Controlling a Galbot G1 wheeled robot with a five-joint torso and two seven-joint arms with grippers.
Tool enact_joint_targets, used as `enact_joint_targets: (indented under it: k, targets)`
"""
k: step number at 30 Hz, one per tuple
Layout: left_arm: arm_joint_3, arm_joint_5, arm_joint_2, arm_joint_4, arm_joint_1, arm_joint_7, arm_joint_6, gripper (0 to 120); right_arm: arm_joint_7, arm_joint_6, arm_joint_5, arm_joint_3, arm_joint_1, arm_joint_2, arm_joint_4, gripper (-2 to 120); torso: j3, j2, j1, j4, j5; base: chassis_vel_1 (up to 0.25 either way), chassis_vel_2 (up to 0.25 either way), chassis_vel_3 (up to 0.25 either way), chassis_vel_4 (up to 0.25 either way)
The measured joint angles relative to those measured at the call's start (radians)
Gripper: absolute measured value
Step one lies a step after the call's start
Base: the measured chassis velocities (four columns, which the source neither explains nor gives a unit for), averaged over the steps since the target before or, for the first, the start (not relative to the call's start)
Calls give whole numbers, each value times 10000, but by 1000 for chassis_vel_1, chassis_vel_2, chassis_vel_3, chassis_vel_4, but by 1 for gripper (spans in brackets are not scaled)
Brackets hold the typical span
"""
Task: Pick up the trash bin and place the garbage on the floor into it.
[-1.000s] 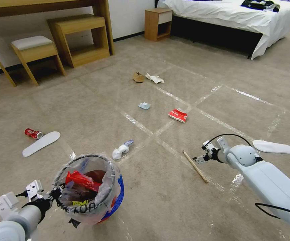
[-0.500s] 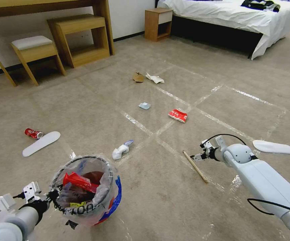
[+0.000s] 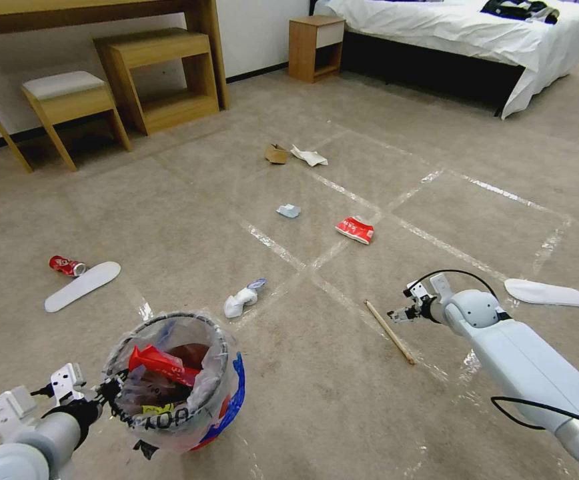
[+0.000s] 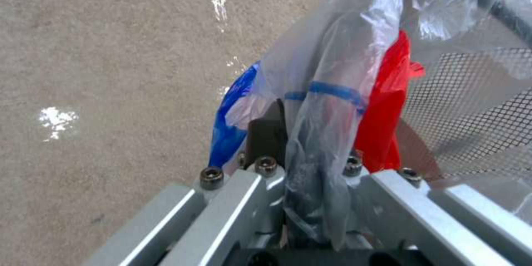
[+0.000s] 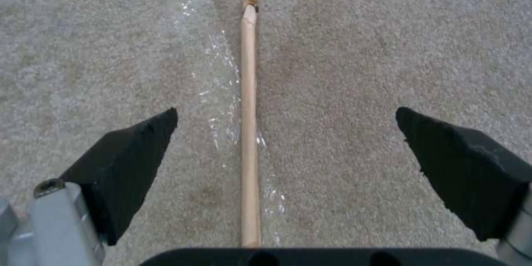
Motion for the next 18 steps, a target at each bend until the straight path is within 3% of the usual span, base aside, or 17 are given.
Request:
enact_joint_targets:
  k: [18]
  targets:
    - [108, 33, -47, 22, 0, 3, 0, 0, 218, 313, 51, -165, 115, 462, -730, 100, 0, 0, 0, 0, 0, 0, 0, 0, 0]
